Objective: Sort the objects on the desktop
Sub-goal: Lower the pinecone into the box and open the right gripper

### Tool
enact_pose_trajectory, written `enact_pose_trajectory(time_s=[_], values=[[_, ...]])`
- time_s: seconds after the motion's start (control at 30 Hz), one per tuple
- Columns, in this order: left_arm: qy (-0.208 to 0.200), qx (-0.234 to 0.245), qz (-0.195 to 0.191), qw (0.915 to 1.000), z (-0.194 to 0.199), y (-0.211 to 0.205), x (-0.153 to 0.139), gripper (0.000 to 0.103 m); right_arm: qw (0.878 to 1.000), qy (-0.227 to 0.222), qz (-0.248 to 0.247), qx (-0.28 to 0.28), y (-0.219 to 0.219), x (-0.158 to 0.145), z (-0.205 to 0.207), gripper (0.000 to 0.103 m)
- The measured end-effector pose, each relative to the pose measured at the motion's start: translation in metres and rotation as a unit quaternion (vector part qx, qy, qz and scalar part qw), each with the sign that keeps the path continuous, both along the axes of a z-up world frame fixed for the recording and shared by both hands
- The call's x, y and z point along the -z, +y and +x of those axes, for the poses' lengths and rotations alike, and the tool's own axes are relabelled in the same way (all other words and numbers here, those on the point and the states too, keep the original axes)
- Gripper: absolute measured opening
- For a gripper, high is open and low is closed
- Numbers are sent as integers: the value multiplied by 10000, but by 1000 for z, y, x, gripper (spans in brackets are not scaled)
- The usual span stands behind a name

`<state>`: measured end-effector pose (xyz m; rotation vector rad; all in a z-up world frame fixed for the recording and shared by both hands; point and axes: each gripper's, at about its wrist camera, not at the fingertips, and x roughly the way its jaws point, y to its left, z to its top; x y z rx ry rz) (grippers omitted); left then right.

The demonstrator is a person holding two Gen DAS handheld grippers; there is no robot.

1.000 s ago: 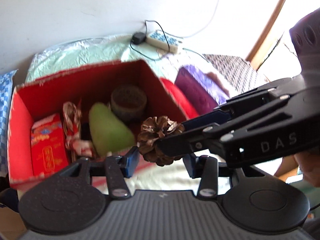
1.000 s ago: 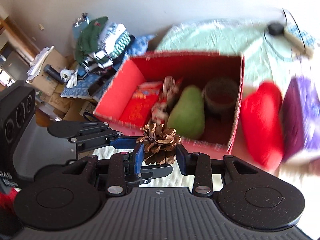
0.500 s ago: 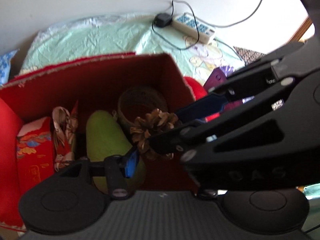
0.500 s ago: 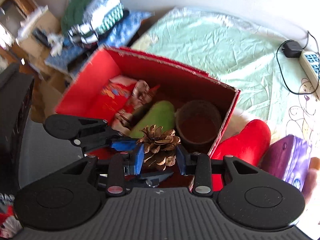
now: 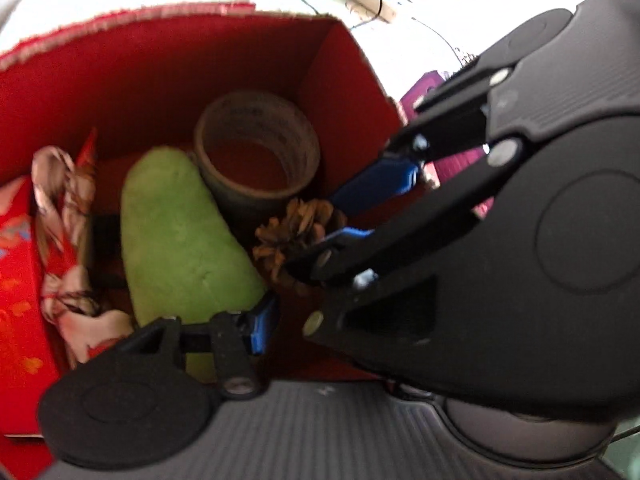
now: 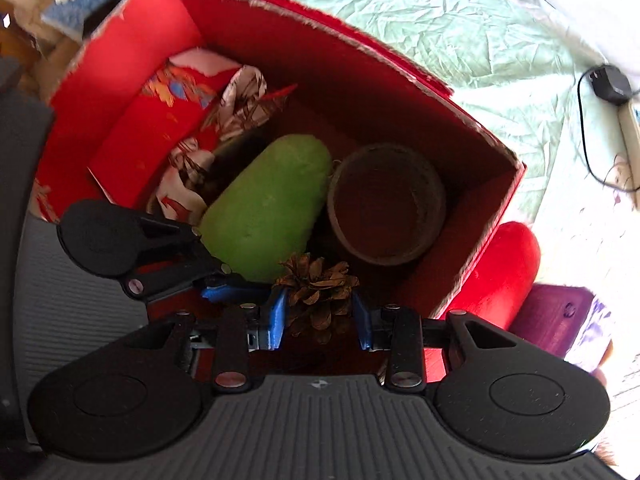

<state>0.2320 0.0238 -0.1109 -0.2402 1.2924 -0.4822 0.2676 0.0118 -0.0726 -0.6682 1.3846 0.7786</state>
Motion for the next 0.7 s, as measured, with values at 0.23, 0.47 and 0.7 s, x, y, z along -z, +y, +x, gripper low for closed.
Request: enact_pose_trajectory(time_s=[0.23, 0.47, 0.7], values=[[40, -39, -235, 9997, -3, 6, 3, 54, 9993, -5, -351, -108, 9, 6, -1, 37], [107, -15, -414, 9991, 0, 8, 1, 63, 9982, 25, -591, -105, 9, 7, 0, 38], [19, -33, -396, 9992, -3, 10, -4, 66, 9982, -119, -581, -126, 6, 3, -1, 45]])
